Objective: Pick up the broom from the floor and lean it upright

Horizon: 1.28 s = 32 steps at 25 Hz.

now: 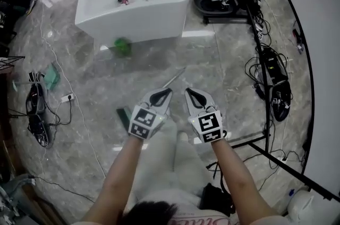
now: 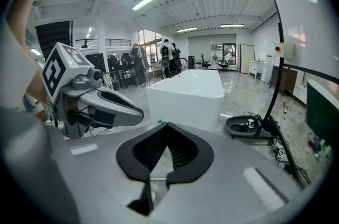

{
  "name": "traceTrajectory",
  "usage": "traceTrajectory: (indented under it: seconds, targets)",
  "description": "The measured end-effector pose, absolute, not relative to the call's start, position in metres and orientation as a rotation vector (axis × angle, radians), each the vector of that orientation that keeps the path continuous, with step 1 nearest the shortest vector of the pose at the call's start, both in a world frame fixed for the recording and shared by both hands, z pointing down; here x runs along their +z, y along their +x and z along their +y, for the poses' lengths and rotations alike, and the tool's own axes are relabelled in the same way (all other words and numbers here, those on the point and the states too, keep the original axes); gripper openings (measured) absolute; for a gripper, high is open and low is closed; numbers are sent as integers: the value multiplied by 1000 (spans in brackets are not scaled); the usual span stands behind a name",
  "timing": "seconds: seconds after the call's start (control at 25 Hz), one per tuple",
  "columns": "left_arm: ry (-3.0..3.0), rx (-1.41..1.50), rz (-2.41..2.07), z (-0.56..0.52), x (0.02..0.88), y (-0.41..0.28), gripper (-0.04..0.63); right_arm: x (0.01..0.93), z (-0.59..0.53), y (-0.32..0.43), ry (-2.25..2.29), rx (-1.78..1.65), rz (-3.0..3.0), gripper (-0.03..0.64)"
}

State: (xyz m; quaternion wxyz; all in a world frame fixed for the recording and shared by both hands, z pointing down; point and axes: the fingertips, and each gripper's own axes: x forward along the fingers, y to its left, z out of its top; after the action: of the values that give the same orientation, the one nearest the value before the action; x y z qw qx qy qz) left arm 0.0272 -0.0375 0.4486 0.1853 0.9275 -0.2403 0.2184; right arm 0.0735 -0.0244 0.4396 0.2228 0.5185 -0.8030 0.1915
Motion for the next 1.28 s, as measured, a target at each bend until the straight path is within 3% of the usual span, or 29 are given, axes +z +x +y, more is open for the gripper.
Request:
traceTrajectory:
  seconds: [0.64, 1.28]
  targets:
    - [2429, 847, -548, -93, 647, 46, 11, 630, -59, 97, 1418, 841, -2046, 2]
    - [2274, 1169, -508, -83, 850, 51, 77, 801, -54, 107, 1329, 1012, -1955, 2]
